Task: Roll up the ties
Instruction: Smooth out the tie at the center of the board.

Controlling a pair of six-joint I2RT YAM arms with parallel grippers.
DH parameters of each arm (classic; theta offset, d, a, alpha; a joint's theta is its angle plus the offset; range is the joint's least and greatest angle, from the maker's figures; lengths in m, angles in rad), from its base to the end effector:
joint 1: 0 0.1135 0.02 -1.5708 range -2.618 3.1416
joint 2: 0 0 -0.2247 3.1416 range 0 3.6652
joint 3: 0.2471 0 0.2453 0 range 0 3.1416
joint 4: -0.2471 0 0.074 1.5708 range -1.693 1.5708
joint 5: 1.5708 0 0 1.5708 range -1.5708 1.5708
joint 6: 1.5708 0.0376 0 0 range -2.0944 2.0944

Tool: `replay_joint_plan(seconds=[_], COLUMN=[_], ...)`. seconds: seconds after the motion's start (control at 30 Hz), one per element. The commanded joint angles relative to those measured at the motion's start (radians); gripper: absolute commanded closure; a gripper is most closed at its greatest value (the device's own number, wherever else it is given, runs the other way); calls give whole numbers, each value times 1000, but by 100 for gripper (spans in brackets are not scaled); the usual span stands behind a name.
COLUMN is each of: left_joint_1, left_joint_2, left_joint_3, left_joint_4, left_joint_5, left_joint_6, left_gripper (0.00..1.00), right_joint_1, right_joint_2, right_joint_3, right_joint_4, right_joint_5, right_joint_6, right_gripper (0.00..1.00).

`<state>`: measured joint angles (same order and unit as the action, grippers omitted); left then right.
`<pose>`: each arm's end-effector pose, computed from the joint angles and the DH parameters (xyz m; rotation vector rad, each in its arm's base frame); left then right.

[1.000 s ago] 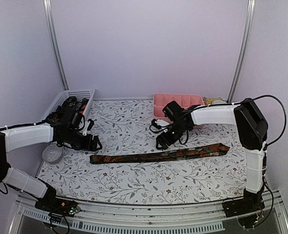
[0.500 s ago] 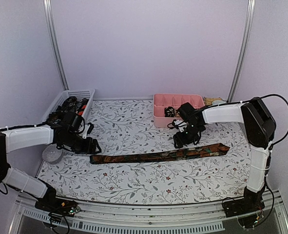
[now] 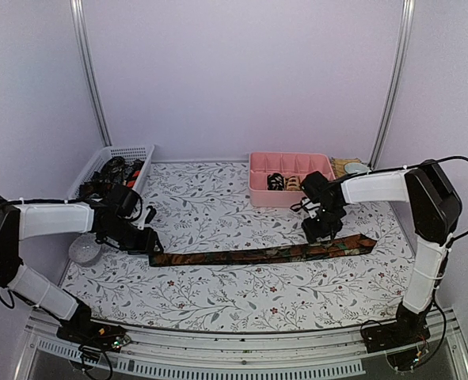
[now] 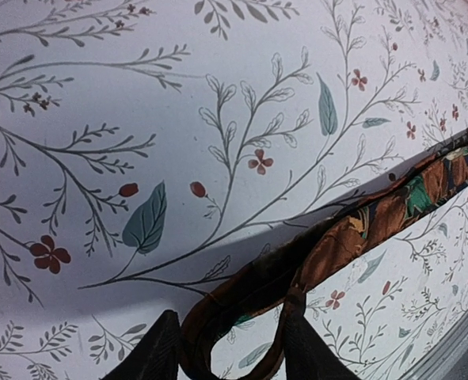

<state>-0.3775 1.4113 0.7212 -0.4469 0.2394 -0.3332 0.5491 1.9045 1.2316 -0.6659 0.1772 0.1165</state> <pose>0.2313 -0.1013 0.1299 0.1348 2.7682 -0.5248 0.2956 0.1731 0.1164 -0.5853 2.8019 -0.1314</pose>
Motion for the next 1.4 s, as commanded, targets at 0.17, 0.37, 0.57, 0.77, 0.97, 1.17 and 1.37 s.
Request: replay_joint_plan(seconds=[0.17,0.37,0.57,0.77,0.97,1.17,1.37], left_joint_1=[-25,-37,-36,-38,-40,-40,-36], left_joint_2=[115,138,105,112,16,-133,-192], left_joint_3=[72,70,68,72,89,100,11], left_joint_4=[47,43,-7,-45,-9,66,150], left_joint_5=[2,-11,-106,-187,-190,-102,77], left_joint_6=[23,25,11,0,-36,-81,-148], left_gripper=[57,63,56,42,27,7,72], right_joint_1=[-94,-118,-125,-125,-122,-81,-19], right_joint_2=[-76,-71,-62,-64,-139,-223,-265], right_joint_3=[-78,-86,-88,-80,-28,64,96], right_joint_4=[-47,-38,-41,-40,-20,-10,84], right_joint_5=[183,194,207,200,33,-151,-406], right_joint_6=[18,19,23,27,27,38,94], right_gripper=[40,40,40,40,41,43,43])
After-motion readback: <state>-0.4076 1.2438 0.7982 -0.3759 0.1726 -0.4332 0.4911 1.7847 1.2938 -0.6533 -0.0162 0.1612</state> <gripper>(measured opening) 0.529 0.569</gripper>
